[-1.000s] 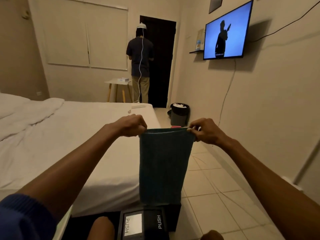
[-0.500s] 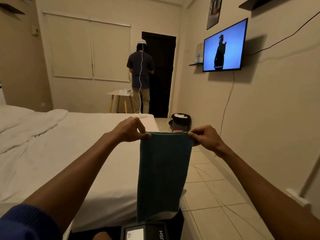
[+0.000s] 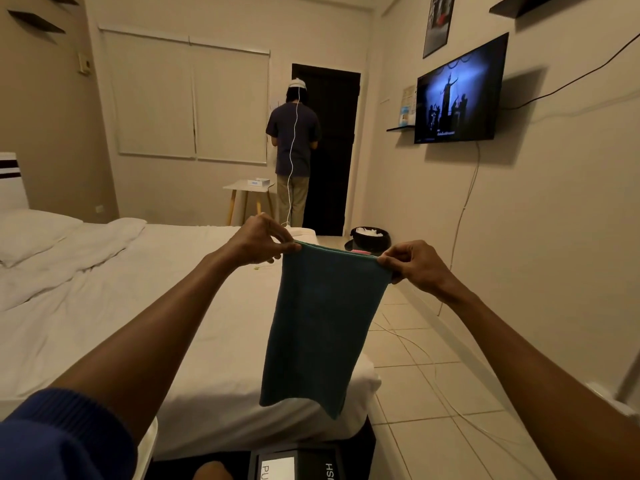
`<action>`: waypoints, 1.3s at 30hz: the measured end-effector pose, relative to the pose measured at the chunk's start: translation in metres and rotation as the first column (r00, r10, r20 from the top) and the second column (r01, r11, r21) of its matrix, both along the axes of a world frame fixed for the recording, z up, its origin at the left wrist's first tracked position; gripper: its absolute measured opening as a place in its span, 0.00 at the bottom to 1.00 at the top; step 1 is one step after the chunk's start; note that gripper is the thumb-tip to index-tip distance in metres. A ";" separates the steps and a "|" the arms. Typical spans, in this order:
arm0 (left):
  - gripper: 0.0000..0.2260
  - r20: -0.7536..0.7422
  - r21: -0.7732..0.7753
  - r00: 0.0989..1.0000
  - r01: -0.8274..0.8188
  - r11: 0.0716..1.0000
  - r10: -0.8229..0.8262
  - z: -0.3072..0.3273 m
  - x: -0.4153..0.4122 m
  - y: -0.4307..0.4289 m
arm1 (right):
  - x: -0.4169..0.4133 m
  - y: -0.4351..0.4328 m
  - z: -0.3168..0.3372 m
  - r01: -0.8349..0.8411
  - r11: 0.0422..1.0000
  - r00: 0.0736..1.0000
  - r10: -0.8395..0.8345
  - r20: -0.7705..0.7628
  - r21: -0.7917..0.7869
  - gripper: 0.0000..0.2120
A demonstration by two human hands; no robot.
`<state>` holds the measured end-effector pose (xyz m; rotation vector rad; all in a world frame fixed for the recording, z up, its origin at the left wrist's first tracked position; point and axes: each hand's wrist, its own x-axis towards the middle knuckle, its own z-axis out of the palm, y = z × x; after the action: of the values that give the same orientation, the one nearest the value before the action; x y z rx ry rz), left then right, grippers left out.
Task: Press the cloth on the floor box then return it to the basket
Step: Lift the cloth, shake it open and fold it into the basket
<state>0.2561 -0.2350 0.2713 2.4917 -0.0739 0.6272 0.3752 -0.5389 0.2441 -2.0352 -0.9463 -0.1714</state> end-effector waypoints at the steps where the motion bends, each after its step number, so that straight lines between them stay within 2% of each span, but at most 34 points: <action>1: 0.10 0.000 -0.021 1.000 0.007 1.000 -0.007 0.001 0.000 0.001 | 0.000 0.001 0.001 -0.002 1.000 1.000 0.002 -0.002 -0.003 0.06; 14: 0.08 -0.116 -0.229 0.989 0.061 0.971 -0.090 -0.001 -0.009 0.012 | 0.002 0.006 0.010 -0.049 0.999 0.997 0.049 -0.053 -0.002 0.14; 22: 0.05 -0.067 -0.267 0.994 0.070 0.961 -0.091 -0.011 -0.010 0.014 | 0.006 0.005 0.016 -0.111 0.990 0.982 0.095 -0.165 -0.090 0.05; 26: 0.05 -0.027 -0.249 0.997 0.062 0.967 -0.071 -0.015 -0.013 0.019 | 0.003 0.008 0.014 -0.112 0.987 0.987 0.098 -0.125 -0.112 0.02; 30: 0.06 -0.034 -0.147 0.999 0.008 0.989 -0.013 -0.016 -0.017 0.026 | 0.003 0.020 0.009 -0.100 0.982 0.994 0.091 -0.059 -0.158 0.04; 35: 0.12 0.052 -0.114 0.999 0.001 0.994 0.005 -0.007 -0.036 0.042 | -0.002 0.043 0.011 -0.073 0.996 0.997 0.074 0.026 -0.058 0.09; 37: 0.18 0.037 -0.100 0.999 -0.021 0.995 0.025 0.000 -0.050 0.050 | -0.009 0.058 0.016 -0.093 0.992 0.995 0.096 0.025 -0.081 0.11; 39: 0.17 -0.016 -0.107 0.997 -0.071 0.992 0.070 0.009 -0.068 0.064 | -0.020 0.078 0.024 -0.133 0.982 0.991 0.135 0.004 -0.133 0.10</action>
<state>0.1885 -0.1711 0.2803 2.4022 0.0511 0.6285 0.3556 -0.4611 0.2678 -2.0839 -1.1252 -0.0496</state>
